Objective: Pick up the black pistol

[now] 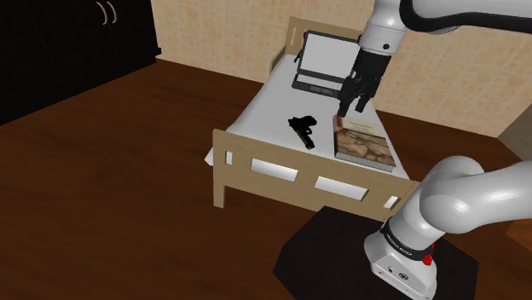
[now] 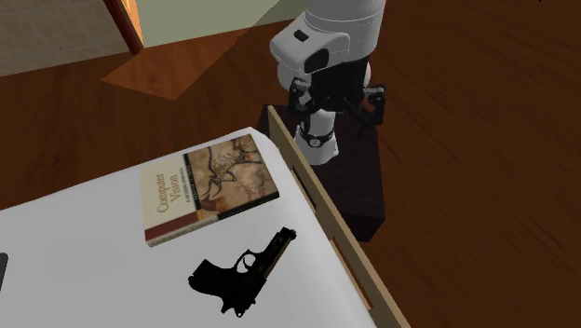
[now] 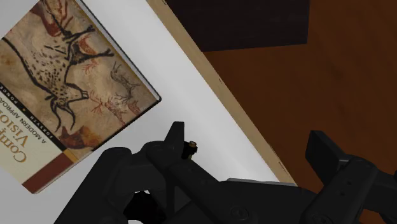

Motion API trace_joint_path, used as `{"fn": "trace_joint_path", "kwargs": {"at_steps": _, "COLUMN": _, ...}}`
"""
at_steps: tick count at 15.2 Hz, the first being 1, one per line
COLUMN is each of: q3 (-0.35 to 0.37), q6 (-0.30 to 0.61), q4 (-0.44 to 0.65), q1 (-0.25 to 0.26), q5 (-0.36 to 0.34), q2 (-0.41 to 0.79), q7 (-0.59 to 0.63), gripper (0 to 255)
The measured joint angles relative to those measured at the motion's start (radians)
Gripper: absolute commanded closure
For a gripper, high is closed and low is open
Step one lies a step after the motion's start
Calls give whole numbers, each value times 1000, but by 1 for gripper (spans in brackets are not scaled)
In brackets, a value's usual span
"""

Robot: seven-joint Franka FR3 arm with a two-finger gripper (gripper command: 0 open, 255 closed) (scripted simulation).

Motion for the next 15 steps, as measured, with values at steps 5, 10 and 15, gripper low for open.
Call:
{"fn": "trace_joint_path", "kwargs": {"at_steps": 5, "q3": 4, "q6": 103, "q4": -26, "q1": -21, "q5": -5, "q2": 74, "q7": 28, "gripper": 0}}
{"fn": "trace_joint_path", "kwargs": {"at_steps": 10, "q3": -6, "q6": 267, "q4": -35, "q1": -62, "q5": -25, "q2": 220, "q7": 61, "gripper": 0}}
{"fn": "trace_joint_path", "kwargs": {"at_steps": 15, "q3": -15, "q6": 424, "q4": -25, "q1": -99, "q5": -42, "q2": 379, "q7": 105, "gripper": 0}}
